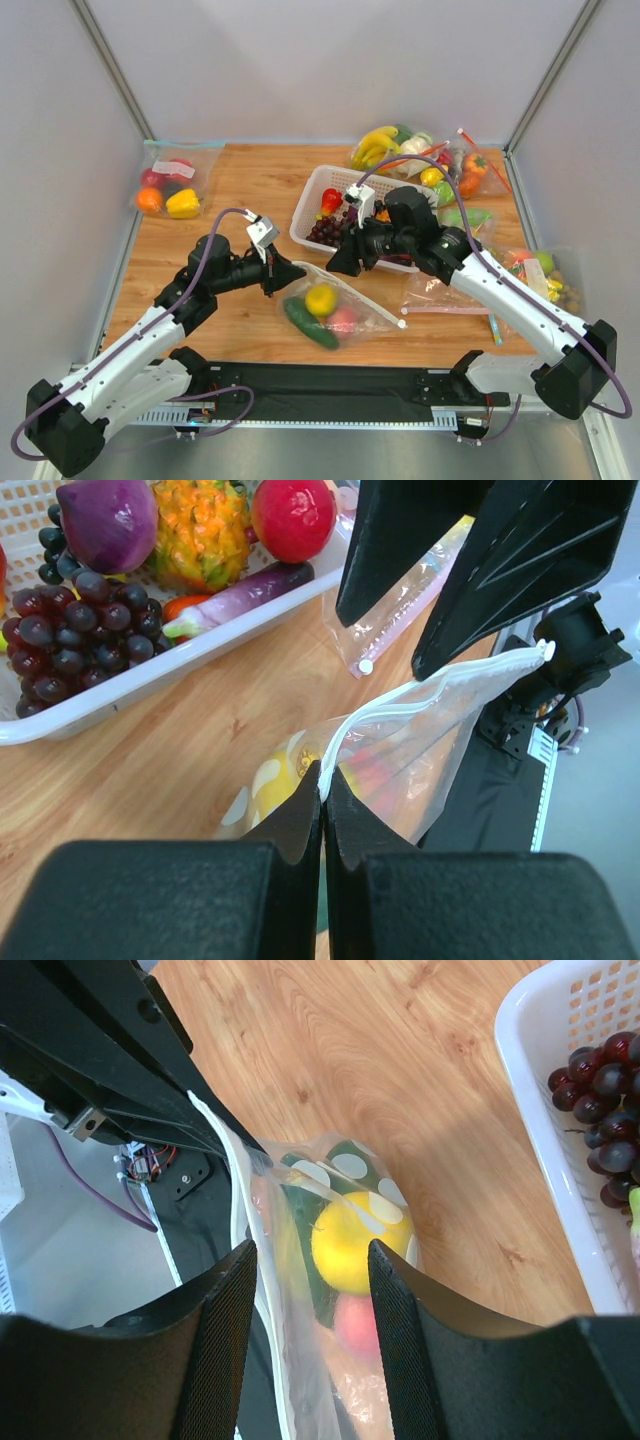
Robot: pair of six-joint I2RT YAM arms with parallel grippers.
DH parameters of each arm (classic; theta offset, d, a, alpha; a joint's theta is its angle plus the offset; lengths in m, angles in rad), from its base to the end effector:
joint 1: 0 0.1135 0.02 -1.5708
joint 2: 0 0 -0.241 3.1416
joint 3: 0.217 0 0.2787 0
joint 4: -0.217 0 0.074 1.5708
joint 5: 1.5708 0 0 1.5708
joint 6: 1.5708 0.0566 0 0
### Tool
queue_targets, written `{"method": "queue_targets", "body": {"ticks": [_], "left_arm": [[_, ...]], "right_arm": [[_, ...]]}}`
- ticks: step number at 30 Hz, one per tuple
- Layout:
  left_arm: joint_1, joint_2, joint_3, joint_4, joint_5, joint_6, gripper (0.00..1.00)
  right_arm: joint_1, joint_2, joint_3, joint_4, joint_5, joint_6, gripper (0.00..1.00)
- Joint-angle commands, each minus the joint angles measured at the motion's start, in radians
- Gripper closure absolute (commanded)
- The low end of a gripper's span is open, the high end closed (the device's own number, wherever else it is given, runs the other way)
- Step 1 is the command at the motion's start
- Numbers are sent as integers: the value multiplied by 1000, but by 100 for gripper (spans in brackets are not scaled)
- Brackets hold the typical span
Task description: Open the zip-top bag and remove the fake food
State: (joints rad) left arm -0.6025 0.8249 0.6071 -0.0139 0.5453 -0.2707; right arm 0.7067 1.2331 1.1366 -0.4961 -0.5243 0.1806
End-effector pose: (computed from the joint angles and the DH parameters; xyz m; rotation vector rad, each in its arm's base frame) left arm 0.1929 -0.1683 0.2622 0.7151 1.7714 -1.0969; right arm 0.2241 0.2286 0.3057 -0.8954 2.0892 1.0594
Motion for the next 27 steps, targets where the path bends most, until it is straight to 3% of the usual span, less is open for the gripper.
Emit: {"method": "queue_targets", "body": {"ticks": [1,12,14,16,18,20,27], "left_arm": [[-5,10,33,34,18,30,100],[-5,26,37,31,5,33,100],[-5,29,40,32,2,34,100],[-5,33,45,29,-2,36,98],[-5,37,52,20,-7,39,77],[-5,46,72,-21,-28,42,57],[-5,10,178,-196,-146,-27,50]], "right_arm": [[11,23,5,30,-8,-10,50],[36,77,29,-24,-54,-64,50],[40,78,29,-33,-60,-67,60],[40,85,29,-38,-74,-72,84],[40,86,32,-35,-77,-69,96],[42,82,35,-35,-48,-59,100],[42,29,58,-32,79,-20,100]]}}
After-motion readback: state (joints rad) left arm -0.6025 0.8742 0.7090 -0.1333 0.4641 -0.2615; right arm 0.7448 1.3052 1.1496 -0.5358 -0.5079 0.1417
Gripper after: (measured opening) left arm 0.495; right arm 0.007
